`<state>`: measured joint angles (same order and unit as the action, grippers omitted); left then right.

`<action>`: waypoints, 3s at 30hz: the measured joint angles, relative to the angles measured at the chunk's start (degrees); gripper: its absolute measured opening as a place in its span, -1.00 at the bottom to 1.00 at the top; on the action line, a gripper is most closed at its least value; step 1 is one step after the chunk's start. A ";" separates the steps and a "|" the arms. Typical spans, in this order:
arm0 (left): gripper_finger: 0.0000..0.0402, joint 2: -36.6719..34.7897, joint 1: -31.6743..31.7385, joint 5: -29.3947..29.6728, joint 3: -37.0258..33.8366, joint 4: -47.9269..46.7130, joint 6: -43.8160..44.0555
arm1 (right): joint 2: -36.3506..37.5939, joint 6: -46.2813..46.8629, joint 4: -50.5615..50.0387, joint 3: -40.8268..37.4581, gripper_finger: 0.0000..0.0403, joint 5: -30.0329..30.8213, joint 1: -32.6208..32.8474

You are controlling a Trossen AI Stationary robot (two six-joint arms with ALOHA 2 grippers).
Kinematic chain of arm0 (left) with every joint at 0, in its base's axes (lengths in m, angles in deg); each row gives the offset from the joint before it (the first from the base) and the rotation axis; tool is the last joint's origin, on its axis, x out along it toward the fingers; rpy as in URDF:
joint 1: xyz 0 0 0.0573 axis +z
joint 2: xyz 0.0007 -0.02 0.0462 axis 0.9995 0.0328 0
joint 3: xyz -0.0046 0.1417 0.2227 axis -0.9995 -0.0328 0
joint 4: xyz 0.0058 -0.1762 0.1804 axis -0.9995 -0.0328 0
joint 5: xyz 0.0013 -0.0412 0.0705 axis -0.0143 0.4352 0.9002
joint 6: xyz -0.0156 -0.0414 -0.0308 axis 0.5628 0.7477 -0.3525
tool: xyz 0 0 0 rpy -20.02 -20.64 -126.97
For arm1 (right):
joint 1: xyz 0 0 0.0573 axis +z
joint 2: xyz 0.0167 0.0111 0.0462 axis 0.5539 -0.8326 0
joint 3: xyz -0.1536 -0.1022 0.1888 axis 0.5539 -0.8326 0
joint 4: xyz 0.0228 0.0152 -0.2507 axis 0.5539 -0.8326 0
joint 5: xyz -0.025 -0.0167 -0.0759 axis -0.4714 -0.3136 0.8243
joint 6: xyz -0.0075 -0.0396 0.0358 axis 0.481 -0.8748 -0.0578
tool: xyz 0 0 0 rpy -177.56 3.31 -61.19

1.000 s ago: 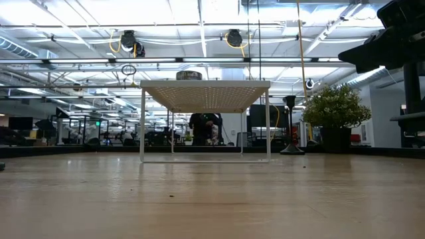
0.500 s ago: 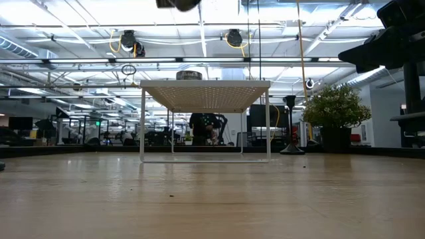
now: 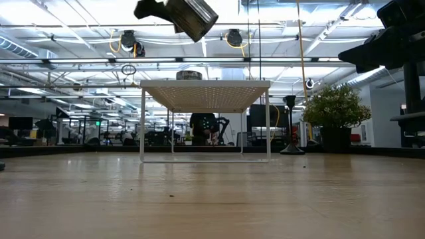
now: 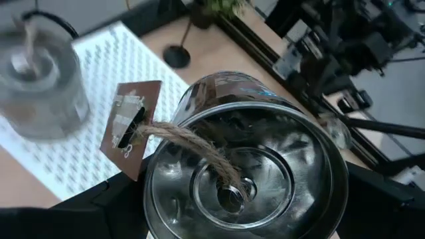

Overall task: Pick & Place candle stick holders
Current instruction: Put the left silver scented candle on the shelf

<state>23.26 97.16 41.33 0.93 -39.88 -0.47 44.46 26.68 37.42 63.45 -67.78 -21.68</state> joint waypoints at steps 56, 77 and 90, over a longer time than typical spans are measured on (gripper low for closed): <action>0.77 31.34 5.99 9.17 35.60 -43.25 -20.48 | -0.01 0.01 -0.01 -0.02 -1.00 0.02 -0.01; 0.77 32.22 9.26 6.16 30.20 -40.35 -20.35 | 0.00 0.00 0.01 -0.02 -1.00 0.01 0.00; 0.77 32.19 10.58 5.07 29.71 -38.96 -21.66 | -0.01 -0.01 0.01 -0.02 -1.00 0.00 -0.01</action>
<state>55.46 107.74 46.40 30.64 -78.84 -22.13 44.45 26.67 37.43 63.43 -67.78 -21.69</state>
